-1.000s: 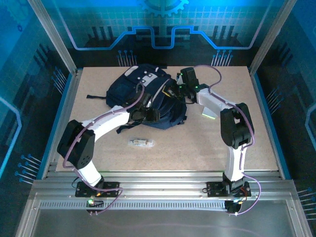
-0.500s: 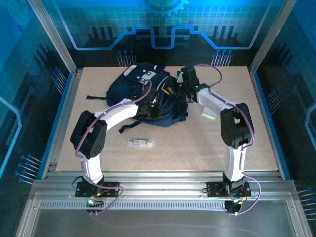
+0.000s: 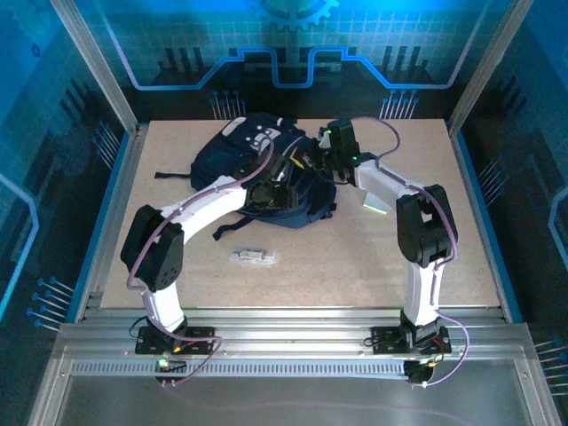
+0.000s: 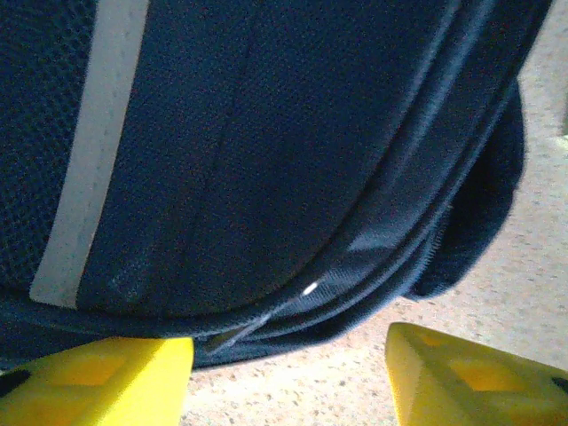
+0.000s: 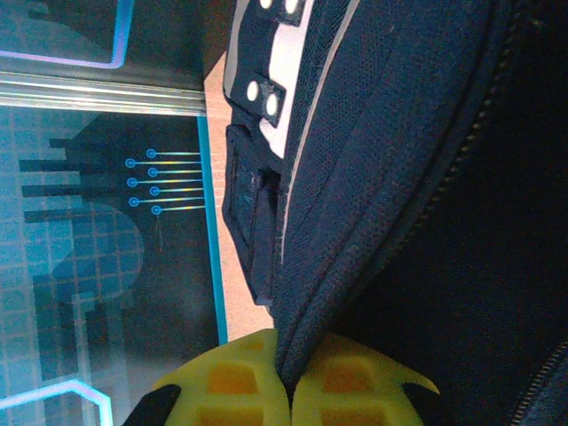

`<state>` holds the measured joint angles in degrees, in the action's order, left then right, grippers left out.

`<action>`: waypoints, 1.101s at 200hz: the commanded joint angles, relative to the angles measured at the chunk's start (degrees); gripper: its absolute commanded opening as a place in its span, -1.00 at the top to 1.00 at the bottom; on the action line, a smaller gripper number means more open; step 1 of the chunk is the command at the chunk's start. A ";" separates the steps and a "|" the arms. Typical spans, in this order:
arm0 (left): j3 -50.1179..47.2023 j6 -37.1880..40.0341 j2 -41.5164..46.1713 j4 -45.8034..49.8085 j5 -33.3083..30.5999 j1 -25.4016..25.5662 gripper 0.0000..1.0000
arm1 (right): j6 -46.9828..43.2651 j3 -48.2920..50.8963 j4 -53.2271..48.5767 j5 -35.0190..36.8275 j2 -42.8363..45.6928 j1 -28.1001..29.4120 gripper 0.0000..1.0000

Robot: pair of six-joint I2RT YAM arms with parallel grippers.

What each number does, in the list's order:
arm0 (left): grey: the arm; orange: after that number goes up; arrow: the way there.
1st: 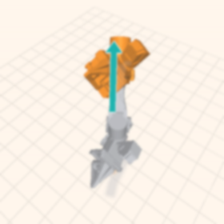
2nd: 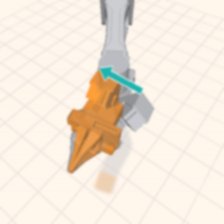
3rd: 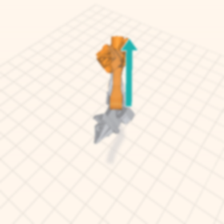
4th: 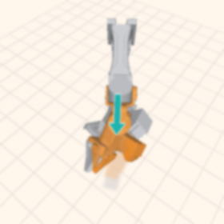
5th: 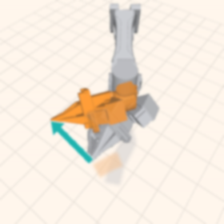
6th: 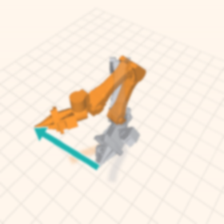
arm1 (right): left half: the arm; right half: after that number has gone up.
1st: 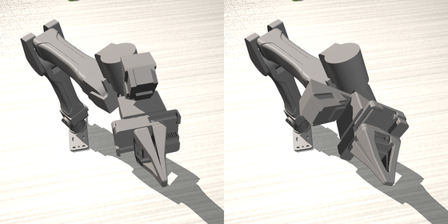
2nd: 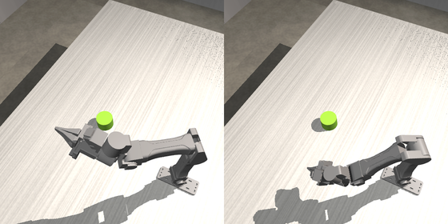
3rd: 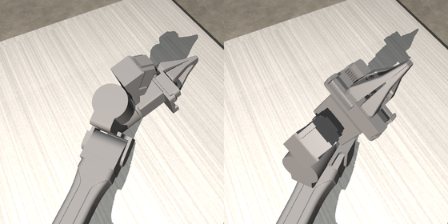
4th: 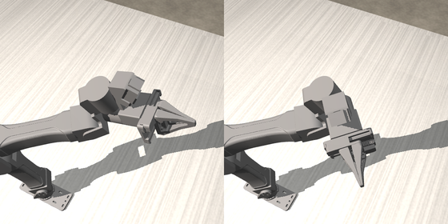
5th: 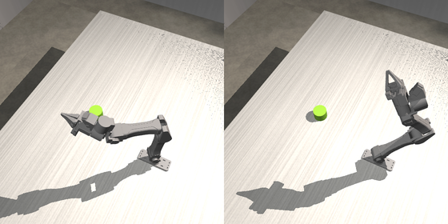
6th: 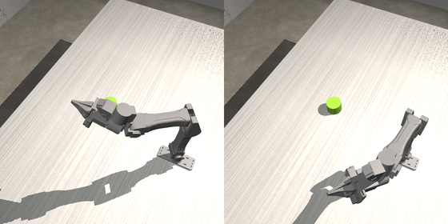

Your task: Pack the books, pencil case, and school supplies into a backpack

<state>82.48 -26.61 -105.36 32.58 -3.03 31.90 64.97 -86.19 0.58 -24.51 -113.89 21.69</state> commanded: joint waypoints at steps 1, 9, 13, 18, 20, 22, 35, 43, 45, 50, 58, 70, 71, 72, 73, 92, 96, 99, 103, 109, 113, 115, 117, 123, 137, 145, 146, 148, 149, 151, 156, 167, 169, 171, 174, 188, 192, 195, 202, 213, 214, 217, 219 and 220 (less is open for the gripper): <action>4.32 3.49 -4.57 -0.46 -3.45 -0.04 -0.16 | 1.01 0.28 2.98 -2.95 1.45 0.35 1.00; 4.29 3.65 -5.17 -0.28 -3.54 -0.03 -0.16 | 1.01 0.60 3.14 -2.77 1.72 0.37 1.00; 4.08 3.71 -5.41 -0.39 -3.72 -0.01 -0.16 | 1.09 0.68 3.27 -2.74 1.86 0.36 1.00; 3.87 3.86 -5.59 -0.49 -3.99 -0.01 -0.15 | 1.12 0.83 3.38 -2.66 1.97 0.33 1.00; 3.77 3.85 -5.68 -0.49 -4.18 0.00 -0.14 | 1.12 0.91 3.44 -2.65 1.99 0.32 1.00; 3.71 3.89 -5.67 -0.50 -4.35 -0.06 -0.12 | 1.10 0.98 3.50 -2.65 2.02 0.35 1.00; 3.35 4.44 -5.98 -0.59 -5.85 0.00 0.15 | 1.26 1.15 3.92 -2.65 2.26 0.32 1.00; 3.30 4.68 -6.01 -0.67 -6.75 0.00 0.39 | 1.30 1.21 4.08 -2.65 2.26 0.37 1.00; 3.30 4.78 -6.00 -0.67 -6.93 0.00 0.44 | 1.37 1.20 4.14 -2.71 2.24 0.37 1.00; 3.30 5.00 -5.85 -0.63 -7.42 -0.02 0.56 | 1.41 1.24 4.18 -2.73 2.26 0.35 1.00; 3.30 5.28 -5.61 -0.76 -8.07 -0.02 0.79 | 1.30 1.29 4.08 -2.65 2.26 0.37 1.00; 3.22 5.72 -4.93 -0.76 -8.97 -0.06 1.00 | 0.92 1.23 4.00 -2.43 2.20 0.18 1.00; 3.17 5.71 -4.85 -0.71 -9.13 -0.03 1.00 | 0.89 1.22 4.00 -2.41 2.19 0.14 1.00; 3.15 5.70 -4.76 -0.69 -9.25 -0.01 1.00 | 0.83 1.21 3.91 -2.35 2.18 0.12 1.00; 3.14 5.78 -4.72 -0.68 -9.39 0.00 1.00 | 0.76 1.25 3.90 -2.32 2.18 0.11 1.00; 2.54 7.21 -3.61 0.54 -11.33 -0.21 1.00 | -1.14 1.70 3.10 -0.76 2.50 -0.27 1.00; 2.32 7.40 -3.40 1.22 -11.73 -0.26 1.00 | -1.56 1.93 2.61 -0.25 2.60 -0.31 1.00; 2.15 7.64 -3.21 1.70 -11.91 -0.31 1.00 | -1.95 2.04 2.42 0.11 2.74 -0.40 1.00; 1.89 7.93 -2.98 2.33 -12.17 -0.39 1.00 | -2.22 2.40 2.08 0.38 2.91 -0.59 1.00; 1.39 8.39 -2.52 3.56 -12.33 -0.67 1.00 | -2.53 3.03 2.17 0.75 3.24 -0.81 1.00; 1.04 8.66 -2.13 4.46 -12.45 -0.83 1.00 | -2.70 3.32 2.36 1.01 3.35 -0.98 1.00; 0.83 8.76 -1.89 4.92 -12.58 -0.91 1.00 | -2.73 3.49 2.40 1.19 3.46 -1.07 1.00; 0.53 8.86 -1.76 5.25 -12.58 -0.99 1.00 | -2.85 3.69 2.36 1.32 3.60 -1.16 1.00; -0.30 9.03 -0.97 6.27 -12.54 -1.29 1.00 | -3.13 4.04 2.18 1.68 3.96 -1.45 1.00; -2.55 8.75 1.13 7.90 -11.96 -2.14 1.00 | -3.95 4.11 1.34 2.34 4.33 -2.08 1.00; -3.86 8.51 2.47 8.27 -11.81 -2.61 1.00 | -4.21 4.03 1.10 2.49 4.36 -2.49 1.00; -4.01 8.42 2.63 8.37 -11.77 -2.66 1.00 | -4.22 4.02 1.10 2.52 4.37 -2.51 1.00; -4.30 8.37 2.93 8.44 -11.64 -2.84 1.00 | -4.26 3.91 1.03 2.53 4.35 -2.59 1.00; -4.45 8.35 3.08 8.46 -11.56 -2.96 1.00 | -4.33 3.92 1.01 2.54 4.32 -2.61 1.00; -4.72 8.34 3.46 8.51 -11.34 -3.15 1.00 | -4.44 3.81 0.94 2.54 4.29 -2.73 1.00; -5.32 8.13 4.27 8.75 -10.62 -3.53 1.00 | -4.69 3.59 0.57 2.61 4.21 -2.87 1.00; -6.49 8.26 6.02 9.10 -8.06 -4.72 1.00 | -5.29 2.91 -0.39 2.94 3.98 -3.22 1.00; -6.70 8.29 6.30 9.11 -7.65 -4.87 1.00 | -5.47 2.82 -0.49 2.97 3.95 -3.30 1.00; -6.91 8.34 6.61 9.22 -6.96 -5.06 1.00 | -5.58 2.66 -0.64 2.98 3.94 -3.32 1.00; -7.14 8.51 6.98 9.34 -6.18 -5.23 1.00 | -5.75 2.54 -0.73 3.06 3.86 -3.47 1.00; -8.29 9.69 8.78 9.79 -3.70 -5.84 1.00 | -6.71 1.58 -1.81 3.63 3.52 -3.74 1.00; -8.52 10.34 9.20 9.89 -2.65 -5.87 1.00 | -6.88 1.30 -1.96 3.61 3.42 -3.84 1.00; -8.68 10.81 9.45 9.97 -2.06 -5.93 1.00 | -6.98 1.15 -2.06 3.57 3.33 -3.90 1.00; -9.04 11.69 10.01 10.17 -0.68 -6.25 1.00 | -7.30 0.74 -2.12 3.53 3.16 -3.94 1.00; -9.51 12.58 10.35 10.31 -0.25 -6.93 1.00 | -7.40 0.00 -2.40 3.25 2.79 -4.04 1.00; -9.56 12.56 10.39 10.31 -0.32 -6.98 1.00 | -7.40 -0.06 -2.37 3.16 2.79 -4.03 1.00; -9.68 12.75 10.39 10.27 -0.68 -7.16 1.00 | -7.40 -0.32 -2.35 2.89 2.72 -4.03 1.00; -9.74 12.73 10.32 10.19 -0.97 -7.37 1.00 | -7.40 -0.41 -2.36 2.74 2.66 -4.01 1.00; -9.72 12.77 10.33 10.21 -1.08 -7.46 1.00 | -7.40 -0.48 -2.35 2.64 2.64 -3.97 1.00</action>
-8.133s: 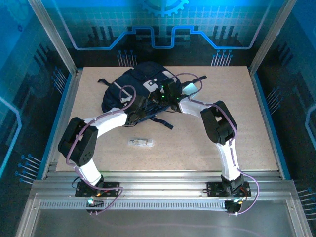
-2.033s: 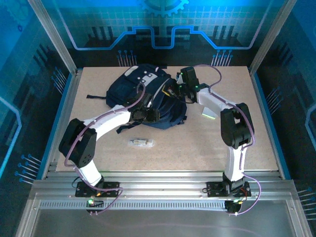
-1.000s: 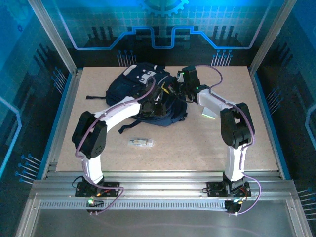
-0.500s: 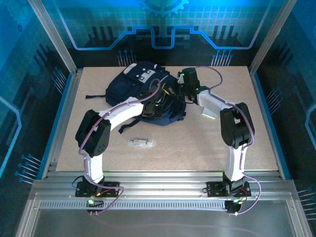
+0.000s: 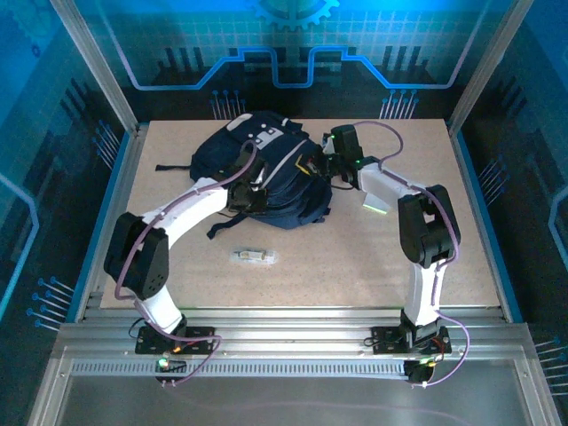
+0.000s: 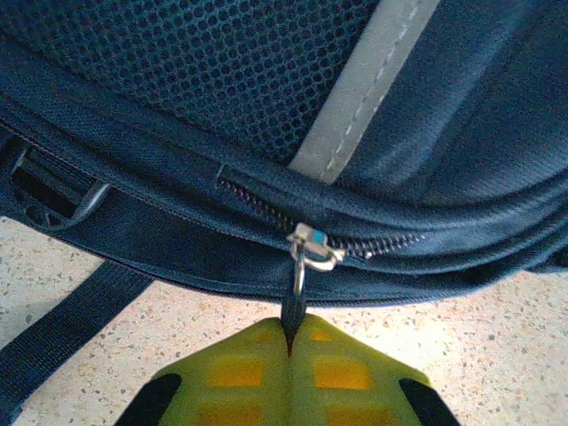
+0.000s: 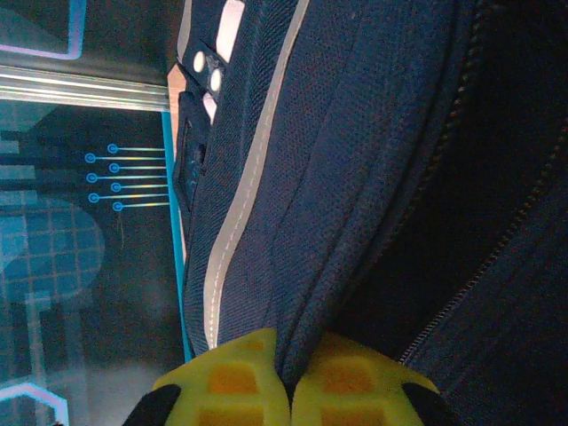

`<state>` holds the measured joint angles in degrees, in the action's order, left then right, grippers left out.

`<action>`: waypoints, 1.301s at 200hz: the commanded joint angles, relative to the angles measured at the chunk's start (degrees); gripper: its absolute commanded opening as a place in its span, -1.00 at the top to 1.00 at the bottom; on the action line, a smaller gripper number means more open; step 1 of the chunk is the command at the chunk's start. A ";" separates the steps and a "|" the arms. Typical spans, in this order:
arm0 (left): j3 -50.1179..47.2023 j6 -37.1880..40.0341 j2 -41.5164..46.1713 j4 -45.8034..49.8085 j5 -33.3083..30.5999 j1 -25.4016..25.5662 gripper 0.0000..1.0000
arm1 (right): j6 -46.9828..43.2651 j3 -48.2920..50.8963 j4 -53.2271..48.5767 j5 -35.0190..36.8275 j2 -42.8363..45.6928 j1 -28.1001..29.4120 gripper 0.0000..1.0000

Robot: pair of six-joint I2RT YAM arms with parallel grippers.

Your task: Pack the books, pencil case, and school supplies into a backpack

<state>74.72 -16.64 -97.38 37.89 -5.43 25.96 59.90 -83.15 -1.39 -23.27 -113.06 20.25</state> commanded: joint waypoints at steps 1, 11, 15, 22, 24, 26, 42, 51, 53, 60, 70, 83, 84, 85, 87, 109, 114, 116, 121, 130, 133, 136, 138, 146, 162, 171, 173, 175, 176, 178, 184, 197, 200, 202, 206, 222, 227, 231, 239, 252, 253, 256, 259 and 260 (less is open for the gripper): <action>-1.95 2.87 2.32 4.82 1.18 -1.65 1.00 | -2.29 -3.56 -0.38 1.26 1.75 -2.51 1.00; -1.48 2.89 1.59 4.57 0.02 -2.89 1.00 | -2.12 -4.13 -0.24 0.29 1.53 -2.30 1.00; -1.22 2.80 1.23 4.28 -0.55 -3.47 1.00 | -2.02 -4.26 -0.21 -0.12 1.48 -2.24 1.00; -0.90 2.51 0.52 3.66 -1.90 -4.31 1.00 | -1.57 -4.38 -0.04 -0.70 1.43 -2.04 1.00; -0.72 2.43 0.28 3.50 -2.27 -4.55 1.00 | -1.50 -4.34 0.09 -0.90 1.43 -2.03 1.00; -0.60 2.35 0.05 3.44 -2.93 -4.74 1.00 | -1.38 -4.31 0.23 -1.08 1.43 -1.94 1.00; 0.85 2.29 -1.89 2.45 -9.07 -5.65 1.00 | -0.71 -4.51 0.77 -2.71 1.30 -1.68 1.00; 1.59 2.68 -3.11 1.96 -12.62 -5.81 1.00 | -0.58 -4.94 0.60 -3.87 1.04 -1.53 1.00; 1.68 2.78 -3.41 1.87 -13.34 -5.80 1.00 | -0.58 -5.05 0.60 -4.13 1.01 -1.53 1.00; 2.47 2.84 -4.20 1.88 -15.35 -5.91 1.00 | -0.38 -5.22 0.52 -4.64 0.91 -1.53 1.00; 3.61 2.64 -4.73 2.46 -16.89 -5.92 1.00 | -0.67 -5.41 0.19 -4.77 0.90 -1.44 1.00; 4.12 2.18 -4.33 2.60 -16.79 -5.96 0.58 | -1.60 -6.13 -0.92 -5.35 0.75 -1.44 1.00; 4.12 2.12 -4.27 2.57 -16.75 -5.94 0.51 | -1.70 -6.18 -0.99 -5.45 0.74 -1.44 1.00; 4.08 2.00 -4.11 2.56 -16.65 -5.93 0.44 | -1.80 -6.25 -1.08 -5.60 0.74 -1.44 1.00; 4.04 1.86 -3.99 2.57 -16.44 -5.92 0.30 | -1.98 -6.45 -1.25 -5.75 0.73 -1.51 1.00; 3.03 -0.47 -0.50 2.57 -14.50 -5.92 -0.74 | -5.68 -7.42 -4.86 -6.21 1.68 -2.02 0.27; 2.63 -0.88 0.44 2.46 -13.90 -5.96 -0.88 | -6.93 -7.34 -6.03 -5.81 2.20 -2.26 0.09; 2.41 -1.14 0.86 2.45 -13.62 -5.95 -0.90 | -7.43 -7.30 -6.55 -5.56 2.46 -2.35 0.02; 1.82 -1.58 1.98 2.09 -13.02 -5.94 -0.98 | -8.90 -7.33 -7.86 -5.08 3.00 -2.74 -0.12; 0.61 -2.81 4.14 1.02 -11.36 -5.93 -0.98 | -11.48 -7.13 -10.44 -4.11 4.02 -3.55 -0.27; -0.07 -3.17 4.81 0.41 -10.98 -5.94 -0.98 | -12.31 -7.05 -11.29 -3.80 4.33 -3.95 -0.30; -0.70 -3.69 5.62 -0.01 -10.29 -5.92 -0.98 | -13.27 -7.09 -12.12 -3.50 4.66 -4.27 -0.33; -1.08 -4.04 6.09 -0.51 -10.01 -5.94 -0.98 | -13.70 -7.08 -12.75 -3.35 4.81 -4.50 -0.34; -2.64 -5.36 7.85 -2.53 -8.49 -5.93 -0.98 | -16.17 -7.02 -15.46 -2.39 5.41 -5.73 -0.40; -4.34 -7.79 9.70 -5.25 -4.22 -5.92 -0.98 | -20.06 -7.53 -20.56 0.49 5.78 -8.12 -0.43; -4.41 -9.13 9.84 -6.09 -1.59 -5.86 -0.98 | -21.98 -8.07 -23.25 2.39 5.43 -9.61 -0.45; -4.36 -9.44 9.84 -6.30 -1.05 -5.88 -0.98 | -22.38 -8.23 -23.82 2.82 5.29 -9.86 -0.45; -4.33 -9.70 9.80 -6.50 -0.67 -5.91 -0.98 | -22.72 -8.29 -24.36 3.39 5.12 -10.25 -0.45; -4.32 -9.84 9.87 -6.55 -0.39 -5.87 -0.98 | -22.90 -8.36 -24.63 3.70 5.04 -10.41 -0.45; -4.38 -10.21 9.85 -6.81 0.09 -5.77 -0.98 | -23.25 -8.56 -25.22 4.23 4.82 -10.72 -0.45; -4.57 -11.05 9.88 -7.70 1.38 -5.56 -0.98 | -24.16 -9.01 -26.68 5.77 4.26 -11.58 -0.45; -5.21 -12.90 10.32 -10.09 3.31 -4.72 -0.98 | -25.56 -9.97 -29.12 8.54 2.61 -13.29 -0.47; -5.42 -13.28 10.44 -10.68 3.47 -4.43 -0.98 | -25.73 -10.31 -29.73 9.32 2.13 -13.60 -0.48; -5.56 -13.47 10.59 -10.98 3.67 -4.18 -0.98 | -25.78 -10.59 -30.12 9.85 1.87 -13.78 -0.49; -5.81 -13.90 10.70 -11.61 3.88 -3.70 -0.98 | -25.92 -11.19 -30.95 10.72 1.18 -14.18 -0.51; -6.24 -15.53 11.28 -13.25 3.46 -1.84 -0.98 | -25.75 -13.98 -33.28 13.06 -2.20 -15.06 -0.67; -6.39 -15.96 11.49 -13.78 3.43 -1.25 -0.98 | -25.42 -14.88 -33.81 13.41 -3.30 -15.16 -0.73; -6.44 -16.24 11.58 -14.15 3.40 -0.83 -0.98 | -25.21 -15.65 -34.13 13.76 -4.08 -15.13 -0.79; -6.69 -17.12 11.76 -14.88 3.28 -0.07 -0.98 | -24.57 -17.45 -35.15 14.73 -5.88 -14.98 -0.85; -7.57 -18.40 11.98 -16.93 3.55 0.71 -0.98 | -23.42 -20.69 -37.20 16.78 -8.97 -14.39 -0.98; -7.66 -18.45 12.01 -17.08 3.57 0.78 -0.98 | -23.33 -21.02 -37.42 16.95 -9.22 -14.33 -0.99; -7.88 -18.69 12.06 -17.52 3.73 0.89 -0.98 | -23.18 -21.99 -38.11 17.81 -9.98 -14.08 -1.00; -8.08 -19.07 12.11 -17.91 3.92 0.93 -0.98 | -23.16 -22.89 -38.68 18.71 -10.72 -13.82 -1.00; -8.13 -19.14 12.12 -18.01 3.93 0.89 -0.98 | -23.12 -23.26 -38.91 18.92 -10.97 -13.78 -1.00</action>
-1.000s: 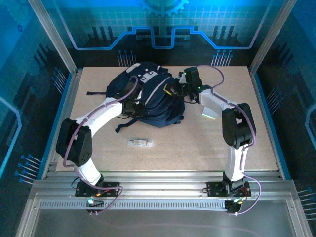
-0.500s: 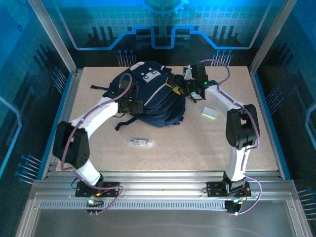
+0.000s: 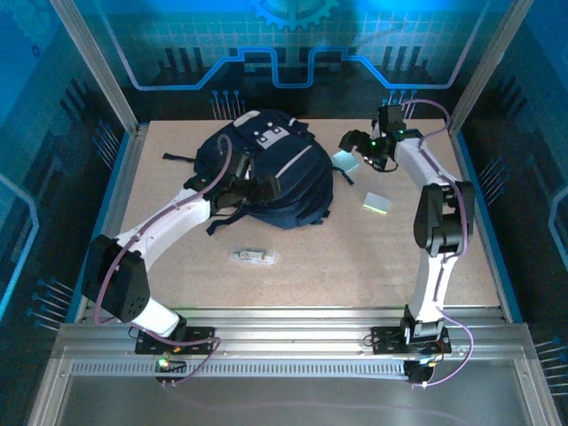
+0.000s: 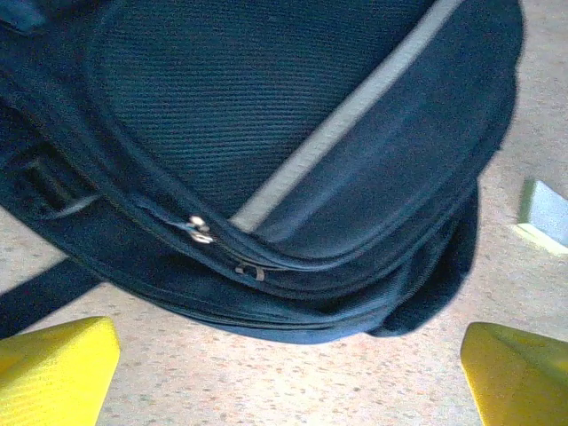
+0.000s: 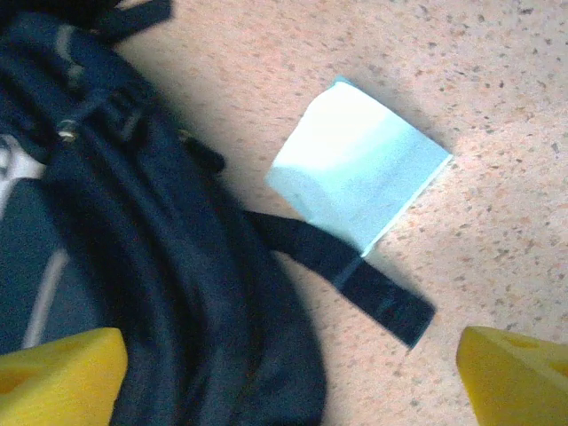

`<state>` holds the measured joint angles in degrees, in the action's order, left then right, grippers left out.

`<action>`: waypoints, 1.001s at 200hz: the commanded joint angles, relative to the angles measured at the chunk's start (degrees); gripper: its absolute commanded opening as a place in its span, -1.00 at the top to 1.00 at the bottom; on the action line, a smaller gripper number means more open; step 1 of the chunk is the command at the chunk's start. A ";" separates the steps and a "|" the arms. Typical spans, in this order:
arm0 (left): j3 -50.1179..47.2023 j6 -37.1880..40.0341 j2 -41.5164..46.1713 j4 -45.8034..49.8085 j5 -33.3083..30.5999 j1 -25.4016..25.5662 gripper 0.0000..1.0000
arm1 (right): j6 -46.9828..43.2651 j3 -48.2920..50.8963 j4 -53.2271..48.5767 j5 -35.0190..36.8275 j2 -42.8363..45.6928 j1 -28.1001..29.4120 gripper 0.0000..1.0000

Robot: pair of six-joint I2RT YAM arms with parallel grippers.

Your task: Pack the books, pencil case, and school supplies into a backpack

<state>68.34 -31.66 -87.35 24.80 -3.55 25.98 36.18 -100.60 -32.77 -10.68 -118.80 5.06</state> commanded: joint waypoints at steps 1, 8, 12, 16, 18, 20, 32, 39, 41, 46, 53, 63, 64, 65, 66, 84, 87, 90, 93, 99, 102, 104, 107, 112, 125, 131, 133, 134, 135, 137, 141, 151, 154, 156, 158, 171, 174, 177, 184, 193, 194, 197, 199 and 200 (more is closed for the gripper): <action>-1.82 -4.25 2.09 -5.01 2.05 0.89 -0.98 | 0.58 -6.09 -7.72 6.61 -5.48 1.47 -1.00; -2.15 -4.71 2.10 -5.41 2.14 1.00 -0.98 | 0.83 -8.19 -9.10 7.76 -7.19 2.03 -1.00; -2.30 -4.87 2.15 -5.58 2.16 1.05 -0.98 | 1.20 -9.35 -9.81 8.35 -8.08 2.26 -1.00; -2.47 -4.82 2.24 -5.68 2.00 1.09 -0.98 | 1.56 -10.35 -10.28 8.87 -8.93 2.51 -1.00; -2.54 -4.84 2.31 -5.71 1.93 1.09 -0.98 | 1.82 -10.75 -10.44 9.19 -9.33 2.57 -1.00; -2.69 -4.82 2.35 -5.72 1.85 1.16 -0.98 | 2.03 -11.31 -10.62 9.47 -9.73 2.67 -1.00; -3.02 -4.90 2.70 -5.77 1.38 1.16 -0.98 | 3.88 -14.35 -12.04 10.91 -12.07 3.19 -1.00; -3.24 -4.85 3.04 -5.59 1.20 1.12 -0.98 | 4.90 -16.26 -12.84 11.42 -13.61 3.50 -1.00; -3.28 -4.76 3.06 -5.56 1.16 1.14 -0.98 | 5.16 -16.77 -13.02 11.46 -13.99 3.52 -1.00; -3.44 -4.72 3.28 -5.48 1.05 1.15 -0.98 | 5.77 -18.08 -13.46 11.81 -14.96 3.77 -1.00; -3.62 -4.61 3.66 -5.43 0.94 1.16 -0.98 | 6.78 -19.98 -14.39 12.63 -16.96 4.04 -1.00; -3.91 -4.55 4.11 -5.24 0.70 1.13 -0.98 | 8.10 -22.48 -15.50 13.45 -18.87 4.55 -1.00; -3.96 -4.55 4.16 -5.22 0.68 1.11 -0.98 | 8.15 -22.73 -15.58 13.51 -19.07 4.58 -1.00; -3.98 -4.55 4.23 -5.16 0.66 1.10 -0.98 | 8.26 -22.94 -15.66 13.63 -19.26 4.64 -1.00; -3.99 -4.55 4.26 -5.18 0.66 1.14 -0.98 | 8.52 -23.45 -15.83 13.79 -19.67 4.70 -1.00; -4.80 -4.55 5.11 -5.12 0.51 1.15 -0.98 | 10.96 -27.72 -18.16 14.94 -23.06 5.23 -1.00; -4.99 -4.62 5.33 -5.15 0.51 1.11 -0.98 | 11.27 -28.38 -18.38 15.08 -23.72 5.32 -1.00; -5.26 -4.64 5.46 -5.19 0.39 1.10 -0.98 | 11.67 -28.97 -18.60 15.41 -24.32 5.38 -1.00; -5.42 -4.70 5.68 -5.26 0.40 1.15 -0.98 | 12.14 -29.48 -18.88 15.76 -24.85 5.53 -1.00; -5.89 -4.73 5.98 -5.29 0.22 1.10 -0.98 | 12.98 -30.76 -19.47 16.15 -25.86 5.65 -1.00; -6.11 -4.79 6.12 -5.35 0.15 1.09 -0.98 | 13.38 -31.46 -19.77 16.28 -26.48 5.66 -1.00; -6.22 -4.85 6.18 -5.37 0.13 1.16 -0.98 | 13.71 -31.87 -20.02 16.36 -26.81 5.68 -1.00; -6.39 -4.90 6.34 -5.42 0.16 1.11 -0.98 | 14.12 -32.59 -20.35 16.54 -27.34 5.68 -1.00; -6.66 -4.86 6.62 -5.38 0.08 1.10 -0.98 | 14.60 -33.56 -20.86 17.21 -28.15 5.77 -1.00; -7.36 -4.91 7.21 -5.38 -0.03 1.11 -0.98 | 15.93 -36.30 -22.46 18.85 -29.92 6.04 -1.00; -7.72 -4.92 7.40 -5.39 -0.13 1.12 -0.98 | 16.19 -37.38 -22.45 18.64 -30.64 6.06 -1.00; -7.76 -4.95 7.49 -5.44 -0.12 1.14 -0.98 | 16.24 -37.63 -22.32 18.51 -30.88 6.05 -1.00; -7.77 -4.97 7.52 -5.41 -0.13 1.16 -0.98 | 16.22 -37.82 -22.28 18.28 -31.01 6.08 -1.00; -7.82 -4.98 7.62 -5.39 -0.18 1.17 -0.98 | 16.21 -38.00 -22.26 18.28 -31.16 6.09 -1.00; -7.92 -5.03 7.67 -5.47 -0.17 1.13 -0.98 | 16.20 -38.14 -22.25 18.26 -31.33 6.10 -1.00; -8.08 -5.03 7.84 -5.47 -0.25 1.17 -0.98 | 16.46 -39.01 -22.54 18.13 -31.94 6.04 -1.00; -8.60 -5.13 8.28 -5.63 -0.33 1.16 -0.98 | 16.55 -41.31 -23.53 17.85 -33.45 6.19 -1.00; -8.72 -5.14 8.41 -5.80 -0.38 1.16 -0.98 | 16.44 -42.10 -23.93 18.05 -33.89 6.25 -1.00; -8.83 -5.18 8.49 -5.81 -0.40 1.18 -0.98 | 16.41 -42.61 -24.23 18.12 -34.18 6.31 -1.00; -8.90 -5.17 8.57 -5.90 -0.45 1.14 -0.98 | 16.36 -43.00 -24.59 18.32 -34.49 6.33 -1.00; -9.28 -5.25 9.07 -6.08 -0.82 1.14 -0.98 | 14.82 -45.71 -26.39 18.86 -36.00 6.48 -1.00; -9.27 -5.17 9.04 -6.11 -0.87 1.11 -0.98 | 14.49 -46.00 -26.56 18.79 -36.13 6.51 -1.00; -9.31 -5.16 9.06 -6.10 -0.85 1.16 -0.98 | 13.96 -46.32 -26.89 18.80 -36.30 6.46 -0.98; -9.32 -4.96 9.13 -5.99 -0.85 1.09 -0.98 | 12.52 -46.48 -27.63 19.49 -36.29 6.58 -0.96; -9.16 -4.89 9.05 -5.83 -0.71 1.13 -0.98 | 9.98 -46.16 -28.48 20.91 -36.06 6.56 -0.94; -9.13 -4.85 9.04 -5.86 -0.60 1.11 -0.98 | 9.71 -46.12 -28.57 21.07 -36.06 6.55 -0.94; -9.10 -4.76 9.00 -5.77 -0.63 1.14 -0.98 | 8.80 -45.93 -28.96 21.48 -35.95 6.55 -0.94; -9.05 -4.78 9.03 -5.76 -0.61 1.17 -0.98 | 8.22 -45.79 -29.26 21.82 -35.83 6.48 -0.93; -9.03 -4.75 9.04 -5.79 -0.60 1.18 -0.98 | 7.95 -45.77 -29.40 21.92 -35.77 6.47 -0.93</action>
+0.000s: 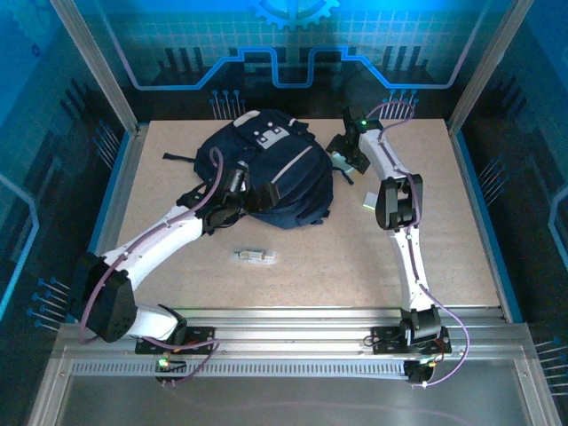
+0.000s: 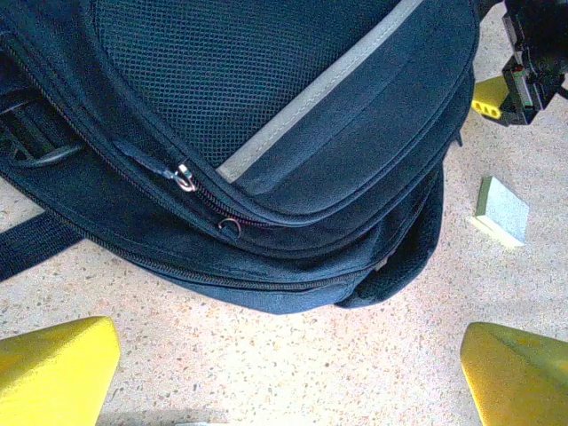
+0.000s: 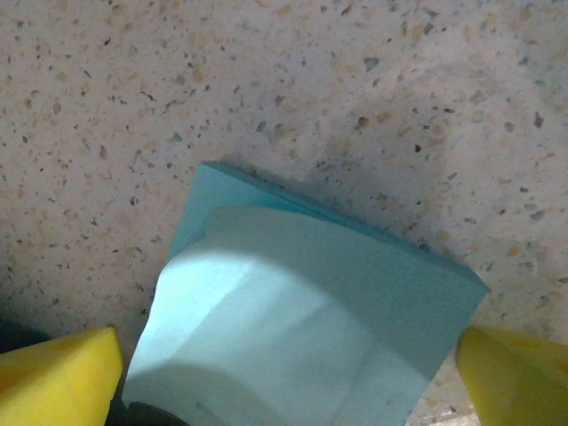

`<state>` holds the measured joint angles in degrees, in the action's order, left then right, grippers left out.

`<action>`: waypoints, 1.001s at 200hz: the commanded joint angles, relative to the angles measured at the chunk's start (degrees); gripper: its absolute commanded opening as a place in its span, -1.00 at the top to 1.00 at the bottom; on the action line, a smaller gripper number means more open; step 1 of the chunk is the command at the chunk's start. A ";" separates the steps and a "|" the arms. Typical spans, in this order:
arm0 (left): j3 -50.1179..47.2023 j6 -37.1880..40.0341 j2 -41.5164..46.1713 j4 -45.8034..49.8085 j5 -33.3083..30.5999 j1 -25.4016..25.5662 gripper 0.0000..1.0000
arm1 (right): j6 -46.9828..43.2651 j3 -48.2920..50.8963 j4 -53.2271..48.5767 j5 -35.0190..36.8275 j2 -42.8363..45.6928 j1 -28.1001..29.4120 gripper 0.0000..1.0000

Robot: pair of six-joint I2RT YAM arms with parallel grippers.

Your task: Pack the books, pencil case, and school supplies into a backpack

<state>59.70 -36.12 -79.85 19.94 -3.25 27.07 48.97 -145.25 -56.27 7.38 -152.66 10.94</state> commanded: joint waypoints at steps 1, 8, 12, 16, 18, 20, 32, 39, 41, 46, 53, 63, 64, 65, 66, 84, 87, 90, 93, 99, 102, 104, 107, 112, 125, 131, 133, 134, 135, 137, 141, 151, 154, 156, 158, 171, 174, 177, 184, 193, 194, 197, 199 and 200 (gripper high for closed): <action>-0.43 -0.28 1.54 -0.95 -0.89 0.04 -0.98 | -5.11 -1.06 -6.02 4.00 -1.93 0.58 -0.93; -0.46 -0.41 1.54 -0.96 -0.78 0.07 -0.98 | -7.38 -0.29 -6.97 5.01 -1.51 0.45 -0.90; -0.52 -0.43 1.54 -1.04 -0.73 0.08 -0.98 | -8.25 0.09 -7.26 5.27 -1.27 0.36 -0.89; -0.51 -0.43 1.50 -1.20 -0.63 0.07 -0.98 | -9.19 0.62 -7.73 5.70 -0.94 0.19 -0.88; -0.54 -0.44 1.42 -1.26 -0.67 0.02 -0.98 | -9.58 0.94 -7.89 5.93 -0.79 0.15 -0.88; -0.57 -0.44 1.45 -1.28 -0.63 0.00 -0.98 | -10.08 1.24 -8.18 6.30 -0.53 0.07 -0.87; -0.64 -0.77 1.14 -1.64 -0.22 0.02 -0.98 | -12.17 4.33 -8.63 8.61 1.40 -0.20 -0.88; -0.48 -0.79 0.94 -1.66 0.04 0.03 -0.98 | -13.14 7.24 -8.15 9.72 3.16 -0.56 -0.88; -0.47 -0.84 0.84 -1.66 0.14 0.05 -0.98 | -13.36 7.98 -7.91 9.93 3.69 -0.57 -0.88; -0.30 -0.86 0.61 -1.66 0.43 0.07 -0.98 | -13.81 10.43 -7.17 10.27 5.13 -0.93 -0.87; -0.15 -1.03 0.43 -1.66 0.88 0.02 -0.98 | -14.43 14.00 -5.63 10.13 7.34 -1.34 -0.88; -0.03 -1.22 0.38 -1.75 1.26 0.03 -0.98 | -15.70 19.89 -2.61 9.22 10.81 -2.04 -0.88; -0.03 -1.27 0.35 -1.79 1.29 0.02 -0.98 | -15.81 20.39 -2.26 9.14 11.16 -2.10 -0.88; 0.02 -1.30 0.33 -1.82 1.30 0.05 -0.98 | -15.95 20.85 -1.96 9.06 11.47 -2.17 -0.87; 0.04 -1.31 0.32 -1.83 1.31 0.07 -0.98 | -16.11 21.49 -1.71 8.93 11.71 -2.25 -0.88; 0.09 -1.54 0.54 -2.11 1.61 0.15 -0.98 | -18.24 28.57 1.83 6.61 16.16 -3.68 -0.88; 0.12 -1.58 0.57 -2.15 1.60 0.13 -0.98 | -18.62 29.39 2.37 6.23 16.60 -3.99 -0.88; 0.11 -1.59 0.62 -2.17 1.66 0.12 -0.98 | -19.04 30.20 2.99 5.72 17.20 -4.23 -0.88; 0.15 -1.59 0.66 -2.19 1.66 0.11 -0.98 | -19.41 30.96 3.60 5.22 17.62 -4.52 -0.88; 0.11 -1.71 0.71 -2.27 1.72 0.12 -0.98 | -19.90 31.86 4.42 4.34 18.21 -5.00 -0.88; 0.15 -1.71 0.74 -2.28 1.75 0.09 -0.98 | -20.02 32.21 4.76 3.97 18.39 -5.24 -0.88; 0.15 -1.68 0.75 -2.28 1.75 0.09 -0.98 | -20.16 32.35 4.92 3.79 18.44 -5.38 -0.88; 0.15 -1.68 0.75 -2.38 1.75 0.09 -0.98 | -20.35 32.49 5.20 3.40 18.57 -5.64 -0.88; 0.15 -1.75 0.75 -2.38 1.83 0.14 -0.98 | -20.92 32.86 5.82 2.73 18.59 -5.84 -0.88; 0.21 -1.98 0.79 -2.37 2.01 0.22 -0.98 | -22.64 32.55 7.05 0.44 17.87 -6.30 -0.88; 0.31 -2.04 0.80 -2.26 2.10 0.25 -0.98 | -23.77 31.62 6.99 -0.12 17.29 -6.44 -0.88; 0.32 -2.03 0.83 -2.21 2.10 0.22 -0.98 | -24.17 31.37 6.86 -0.16 17.06 -6.45 -0.88; 0.33 -2.03 0.88 -2.20 2.10 0.20 -0.98 | -24.44 31.14 6.82 -0.16 16.96 -6.41 -0.88; 0.33 -2.03 0.90 -2.15 2.10 0.23 -0.98 | -24.66 30.98 6.76 -0.21 16.83 -6.43 -0.88; 0.33 -2.03 0.92 -2.14 2.13 0.21 -0.98 | -25.12 30.64 6.61 -0.29 16.64 -6.45 -0.89; 0.36 -2.06 1.01 -2.02 2.11 0.27 -0.98 | -25.98 29.92 6.46 -0.45 16.24 -6.46 -0.89; 0.49 -1.95 1.34 -1.51 1.93 0.27 -0.98 | -27.97 28.56 6.26 -0.91 15.42 -6.45 -0.91; 0.50 -1.90 1.36 -1.37 1.85 0.29 -0.98 | -28.66 28.23 6.34 -1.11 15.19 -6.46 -0.91; 0.50 -1.91 1.41 -1.24 1.84 0.29 -0.98 | -29.02 28.02 6.35 -1.17 15.07 -6.50 -0.91; 0.52 -1.84 1.44 -1.12 1.73 0.29 -0.98 | -29.52 27.72 6.35 -1.32 14.86 -6.53 -0.91; 1.17 -1.10 1.52 -0.30 1.36 0.33 -0.98 | -31.34 25.86 5.32 -0.41 13.45 -6.52 -0.90; 1.45 -0.73 1.46 0.07 1.15 0.30 -0.98 | -31.66 25.51 5.06 -0.29 13.14 -6.49 -0.89; 1.72 -0.35 1.38 0.34 1.00 0.29 -0.98 | -31.78 25.15 4.85 -0.35 12.90 -6.46 -0.88; 2.63 1.37 1.04 1.26 0.24 0.35 -0.98 | -32.04 24.36 4.27 -1.38 12.36 -6.62 -0.85; 4.27 4.17 0.23 3.29 -1.45 0.31 -0.98 | -32.10 23.89 4.12 -2.31 11.81 -6.70 -0.75; 4.49 4.63 0.09 3.54 -1.69 0.29 -0.98 | -32.10 23.84 4.14 -2.38 11.83 -6.71 -0.75; 5.19 5.91 -0.25 4.03 -2.26 0.26 -0.98 | -32.14 23.75 4.15 -2.57 11.70 -6.64 -0.73; 5.61 6.66 -0.51 4.62 -2.59 0.26 -0.98 | -32.17 23.69 4.09 -2.61 11.62 -6.64 -0.71; 5.87 7.15 -0.63 4.86 -2.75 0.22 -0.98 | -32.22 23.61 4.03 -2.67 11.56 -6.68 -0.71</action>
<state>60.36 -36.07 -79.85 20.32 -2.90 27.07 19.97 -119.31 -50.37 6.98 -138.54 4.47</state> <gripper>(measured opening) 0.989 0.891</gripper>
